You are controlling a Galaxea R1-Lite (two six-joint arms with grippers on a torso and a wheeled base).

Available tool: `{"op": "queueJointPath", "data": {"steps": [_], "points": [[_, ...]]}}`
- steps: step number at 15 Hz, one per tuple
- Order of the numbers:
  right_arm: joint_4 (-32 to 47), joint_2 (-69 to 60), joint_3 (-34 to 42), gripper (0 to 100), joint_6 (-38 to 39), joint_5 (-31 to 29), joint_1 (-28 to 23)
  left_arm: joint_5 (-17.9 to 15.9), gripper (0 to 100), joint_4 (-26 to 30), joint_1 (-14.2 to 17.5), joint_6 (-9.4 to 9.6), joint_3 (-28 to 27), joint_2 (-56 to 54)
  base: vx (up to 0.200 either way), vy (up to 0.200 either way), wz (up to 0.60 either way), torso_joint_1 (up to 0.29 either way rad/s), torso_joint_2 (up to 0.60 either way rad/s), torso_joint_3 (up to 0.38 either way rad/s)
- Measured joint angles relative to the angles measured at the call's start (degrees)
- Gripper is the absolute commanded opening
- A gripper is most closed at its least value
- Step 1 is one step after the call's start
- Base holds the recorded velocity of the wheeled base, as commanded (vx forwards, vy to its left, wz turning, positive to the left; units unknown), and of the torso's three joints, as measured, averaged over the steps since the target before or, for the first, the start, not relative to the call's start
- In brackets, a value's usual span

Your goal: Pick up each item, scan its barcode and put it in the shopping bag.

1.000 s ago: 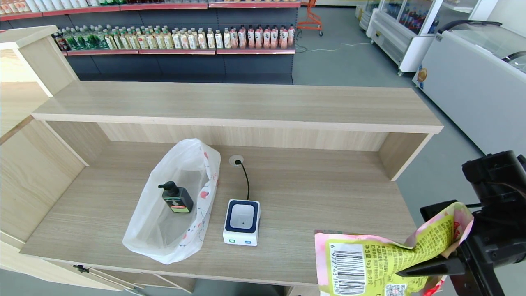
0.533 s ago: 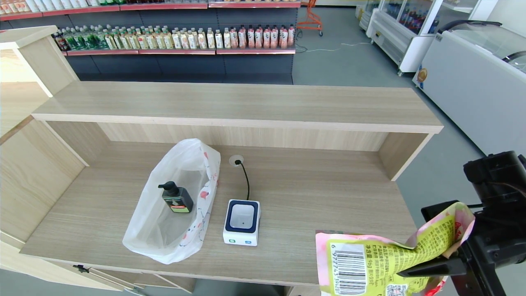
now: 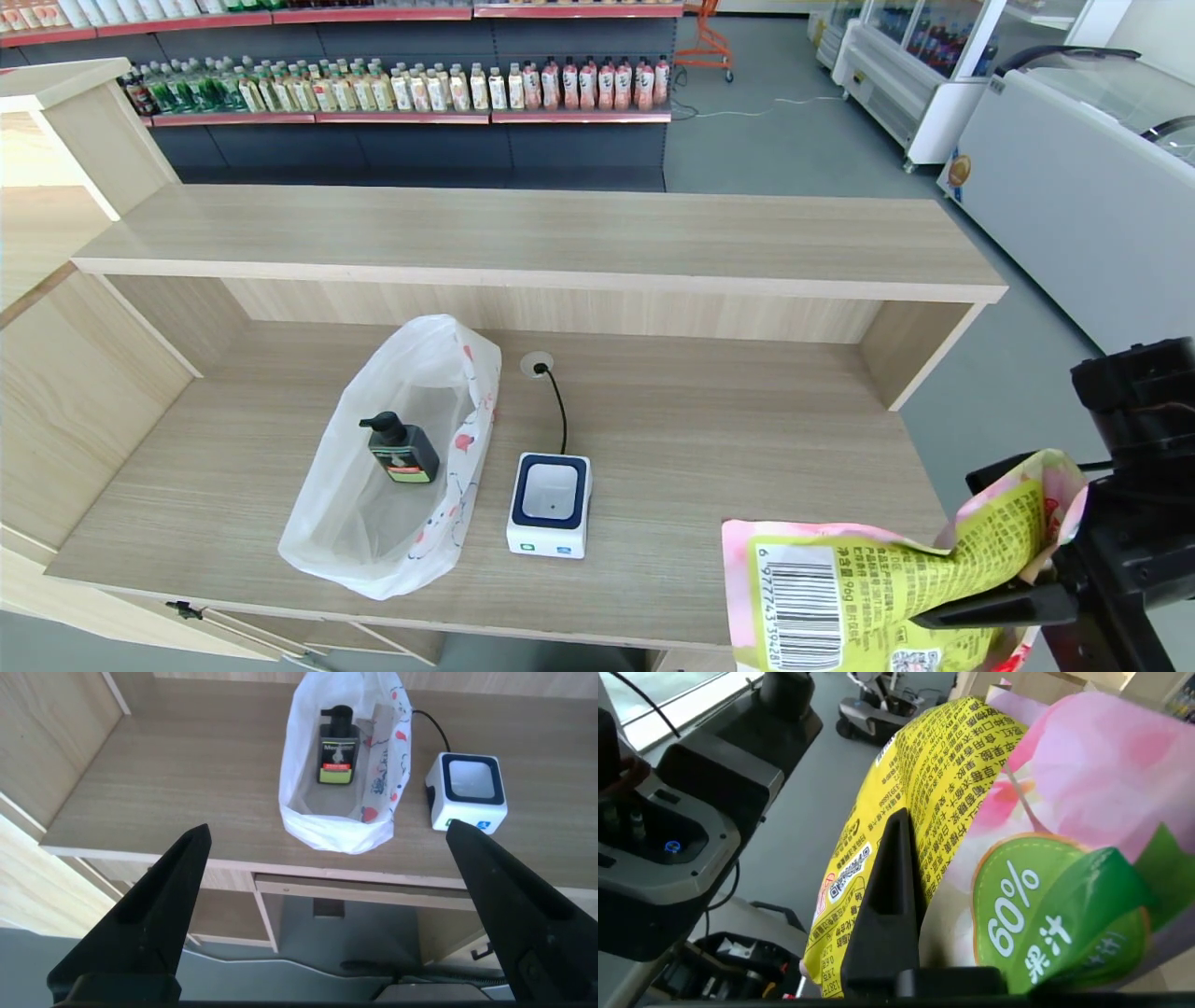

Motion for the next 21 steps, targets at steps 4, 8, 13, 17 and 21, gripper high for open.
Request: {"op": "queueJointPath", "data": {"steps": [4,8,13,17,21], "points": [[0.04,-7.36,-0.16,0,18.31,-1.39,-8.30,0.00,100,0.00,0.00,0.00,0.00,0.00,0.000,0.000,0.00,0.000,0.00,0.000],[1.40,-14.99,0.67,0,44.09,-11.33,-22.02,0.00,100,0.00,-0.02,0.00,0.00,0.00,0.000,0.000,0.00,0.000,0.00,0.000],[1.49,-17.59,-0.28,0,71.45,-41.91,-20.33,0.00,100,0.00,0.00,0.00,0.00,0.00,0.000,0.000,0.00,0.000,0.00,0.000],[6.94,-13.84,-5.07,0,107.97,-75.26,-6.69,0.00,100,0.00,0.00,-0.02,0.00,0.00,0.000,0.000,0.00,0.000,0.00,0.000],[30.96,-5.75,-22.65,0,134.85,-78.71,5.21,0.00,100,0.00,0.00,-0.02,0.00,0.00,0.000,0.000,0.00,0.000,0.00,0.000]]}}
